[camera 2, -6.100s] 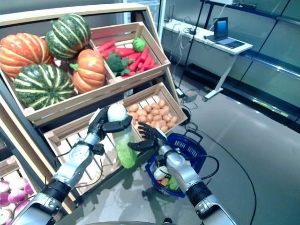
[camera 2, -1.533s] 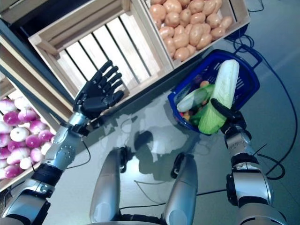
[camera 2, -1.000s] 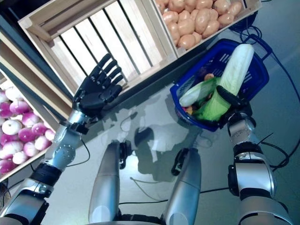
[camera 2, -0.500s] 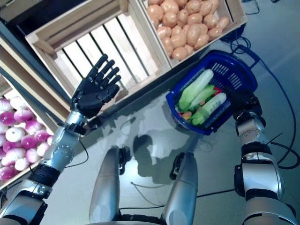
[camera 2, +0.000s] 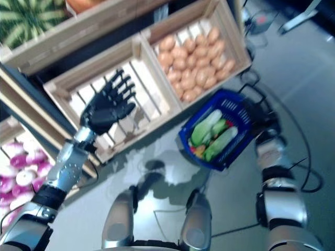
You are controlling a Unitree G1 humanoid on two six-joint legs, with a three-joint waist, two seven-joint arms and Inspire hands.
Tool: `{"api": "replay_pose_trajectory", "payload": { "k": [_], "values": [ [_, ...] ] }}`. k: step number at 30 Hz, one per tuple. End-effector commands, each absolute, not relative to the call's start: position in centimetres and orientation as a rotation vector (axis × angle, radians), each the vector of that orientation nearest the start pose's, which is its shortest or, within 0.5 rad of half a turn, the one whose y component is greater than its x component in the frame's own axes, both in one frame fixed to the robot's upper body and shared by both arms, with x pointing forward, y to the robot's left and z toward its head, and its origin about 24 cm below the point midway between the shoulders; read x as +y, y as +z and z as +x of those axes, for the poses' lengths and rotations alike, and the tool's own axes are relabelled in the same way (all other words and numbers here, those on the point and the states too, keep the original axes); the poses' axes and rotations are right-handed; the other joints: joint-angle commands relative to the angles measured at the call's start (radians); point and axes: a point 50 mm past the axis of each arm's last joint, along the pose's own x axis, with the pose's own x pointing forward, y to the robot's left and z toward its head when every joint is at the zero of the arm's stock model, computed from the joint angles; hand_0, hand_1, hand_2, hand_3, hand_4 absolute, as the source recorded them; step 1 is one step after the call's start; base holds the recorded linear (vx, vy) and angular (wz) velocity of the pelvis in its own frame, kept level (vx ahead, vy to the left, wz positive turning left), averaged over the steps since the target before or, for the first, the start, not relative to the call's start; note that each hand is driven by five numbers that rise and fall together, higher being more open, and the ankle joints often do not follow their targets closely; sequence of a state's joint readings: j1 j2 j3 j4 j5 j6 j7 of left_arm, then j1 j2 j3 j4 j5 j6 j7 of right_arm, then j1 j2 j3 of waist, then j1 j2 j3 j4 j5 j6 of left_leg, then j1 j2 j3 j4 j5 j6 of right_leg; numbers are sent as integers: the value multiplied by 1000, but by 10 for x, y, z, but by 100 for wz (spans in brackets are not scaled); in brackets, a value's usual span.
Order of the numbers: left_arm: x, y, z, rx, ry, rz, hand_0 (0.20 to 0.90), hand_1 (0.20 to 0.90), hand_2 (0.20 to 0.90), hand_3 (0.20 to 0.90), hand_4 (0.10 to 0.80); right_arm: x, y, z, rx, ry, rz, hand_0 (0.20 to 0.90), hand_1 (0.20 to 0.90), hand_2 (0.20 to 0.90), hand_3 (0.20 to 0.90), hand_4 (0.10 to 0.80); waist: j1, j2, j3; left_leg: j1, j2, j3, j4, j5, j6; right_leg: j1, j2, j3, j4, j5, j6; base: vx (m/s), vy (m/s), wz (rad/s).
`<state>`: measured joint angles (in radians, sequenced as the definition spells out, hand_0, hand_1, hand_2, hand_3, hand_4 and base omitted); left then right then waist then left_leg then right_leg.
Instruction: Put vegetables into the basket
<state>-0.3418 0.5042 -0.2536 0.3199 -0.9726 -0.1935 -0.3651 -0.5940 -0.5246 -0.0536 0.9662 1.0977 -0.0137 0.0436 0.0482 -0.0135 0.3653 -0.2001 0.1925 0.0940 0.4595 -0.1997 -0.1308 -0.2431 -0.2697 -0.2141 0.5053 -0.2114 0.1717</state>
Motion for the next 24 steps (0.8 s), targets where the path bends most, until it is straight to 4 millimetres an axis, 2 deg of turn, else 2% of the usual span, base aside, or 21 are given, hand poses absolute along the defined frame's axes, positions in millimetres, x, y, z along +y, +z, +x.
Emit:
{"api": "replay_pose_trajectory", "payload": {
  "k": [1, 3, 4, 5, 6, 7, 8, 10, 12, 13, 14, 18, 24],
  "values": [
    [180, 86, 303, -202, -470, -365, 900, 900, 900, 900, 800, -290, 39, 323, 22, -307, 651, 900, 900, 900, 900, 800, 3, -22, -189, 108, -23, 23, -197, 103, 47, 159, 25, -1, -259, 150, -48, 253, 55, -10],
    [182, 57, 292, -131, -380, -369, 900, 900, 900, 900, 800, -264, 7, 303, 87, -273, 663, 900, 900, 900, 900, 800, -3, -16, -220, 170, -28, 38, -293, 140, 45, 223, 44, 1, -350, 179, -41, 226, 74, -11],
    [183, 50, 289, -111, -354, -363, 900, 900, 900, 900, 800, -258, 2, 300, 98, -261, 676, 900, 900, 900, 900, 800, -5, -15, -225, 184, -31, 40, -312, 148, 46, 234, 47, 3, -365, 186, -40, 133, 77, -19],
    [188, 29, 277, -53, -284, -338, 900, 900, 900, 900, 800, -235, -18, 281, 131, -230, 721, 900, 900, 900, 900, 800, -12, -12, -241, 220, -36, 49, -373, 172, 46, 263, 55, 11, -412, 205, -36, 77, 51, -16],
    [189, 28, 276, -51, -283, -337, 900, 900, 900, 900, 800, -235, -18, 280, 134, -231, 720, 900, 900, 900, 900, 800, -11, -12, -243, 224, -36, 50, -377, 174, 46, 266, 56, 11, -415, 206, -36, 102, 61, -20],
    [195, 8, 263, 14, -219, -306, 900, 900, 900, 900, 800, -216, -32, 263, 160, -211, 757, 900, 900, 900, 900, 800, -21, -10, -255, 251, -37, 60, -424, 188, 47, 288, 59, 16, -454, 222, -31, 71, 36, -17],
    [200, -4, 255, 53, -168, -287, 900, 900, 900, 900, 800, -203, -38, 254, 176, -203, 777, 900, 900, 900, 900, 800, -28, -10, -262, 268, -39, 66, -449, 196, 48, 302, 63, 20, -475, 231, -29, 76, 43, -21],
    [206, -21, 243, 111, -91, -264, 900, 900, 900, 900, 800, -188, -43, 243, 201, -192, 778, 900, 900, 900, 900, 800, -42, -9, -270, 294, -42, 76, -487, 206, 49, 319, 69, 26, -505, 244, -26, 52, 37, -18],
    [210, -29, 236, 140, -42, -245, 900, 900, 900, 900, 800, -180, -46, 237, 215, -174, 777, 900, 900, 900, 900, 800, -52, -9, -272, 309, -45, 83, -509, 213, 49, 331, 73, 30, -525, 253, -25, 34, 45, -9],
    [216, -39, 225, 179, 41, -217, 900, 900, 900, 900, 800, -167, -48, 226, 223, -145, 812, 900, 900, 900, 900, 800, -67, -7, -273, 322, -49, 90, -535, 220, 49, 340, 80, 37, -550, 266, -24, 20, 50, -5],
    [216, -41, 223, 191, 46, -212, 900, 900, 900, 900, 800, -166, -49, 224, 225, -143, 825, 900, 900, 900, 900, 800, -69, -7, -274, 323, -50, 91, -537, 221, 49, 342, 80, 37, -554, 268, -24, 14, 52, -1],
    [202, -59, 204, 281, 24, -168, 900, 900, 900, 900, 800, -146, -59, 204, 257, -165, 940, 900, 900, 900, 900, 800, -83, 0, -271, 315, -61, 87, -547, 219, 54, 350, 88, 42, -575, 278, -21, -25, 12, 0],
    [197, -81, 188, 399, 98, -199, 900, 900, 900, 900, 800, -129, -75, 194, 364, -138, 954, 900, 900, 900, 900, 800, -75, 7, -263, 323, -67, 80, -547, 216, 59, 364, 84, 25, -572, 267, -27, -9, 14, 5]
  ]
}}
